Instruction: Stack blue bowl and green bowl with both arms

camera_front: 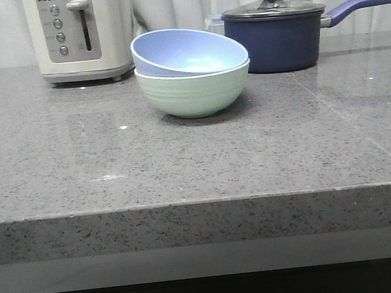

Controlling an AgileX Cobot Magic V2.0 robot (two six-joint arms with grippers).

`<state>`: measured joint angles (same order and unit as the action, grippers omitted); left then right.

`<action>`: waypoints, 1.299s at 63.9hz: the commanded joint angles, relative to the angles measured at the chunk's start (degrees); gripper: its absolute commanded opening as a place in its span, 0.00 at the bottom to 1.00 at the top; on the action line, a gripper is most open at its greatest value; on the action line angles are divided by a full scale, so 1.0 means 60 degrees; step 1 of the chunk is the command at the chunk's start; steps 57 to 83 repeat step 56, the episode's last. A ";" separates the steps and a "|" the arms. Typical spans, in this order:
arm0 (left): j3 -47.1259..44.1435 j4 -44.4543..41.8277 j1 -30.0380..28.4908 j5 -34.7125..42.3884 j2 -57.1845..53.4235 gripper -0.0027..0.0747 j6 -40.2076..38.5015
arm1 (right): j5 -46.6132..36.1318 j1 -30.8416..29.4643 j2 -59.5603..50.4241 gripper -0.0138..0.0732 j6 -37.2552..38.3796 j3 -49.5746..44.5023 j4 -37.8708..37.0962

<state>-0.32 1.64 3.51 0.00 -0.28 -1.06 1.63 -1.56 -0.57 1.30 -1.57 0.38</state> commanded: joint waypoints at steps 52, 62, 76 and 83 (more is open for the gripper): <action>-0.0041 0.0081 0.0062 0.0732 -0.0156 0.01 -0.0003 | -0.0693 -0.0014 -0.0189 0.09 -0.0057 0.0159 -0.0064; -0.0041 0.0081 0.0062 0.0732 -0.0156 0.01 -0.0003 | -0.0693 -0.0014 -0.0189 0.09 -0.0057 0.0159 -0.0064; -0.0041 0.0081 0.0062 0.0732 -0.0156 0.01 -0.0003 | -0.0693 -0.0014 -0.0189 0.09 -0.0057 0.0159 -0.0064; -0.0041 0.0081 0.0062 0.0732 -0.0156 0.01 -0.0003 | -0.0693 -0.0014 -0.0189 0.09 -0.0057 0.0159 -0.0064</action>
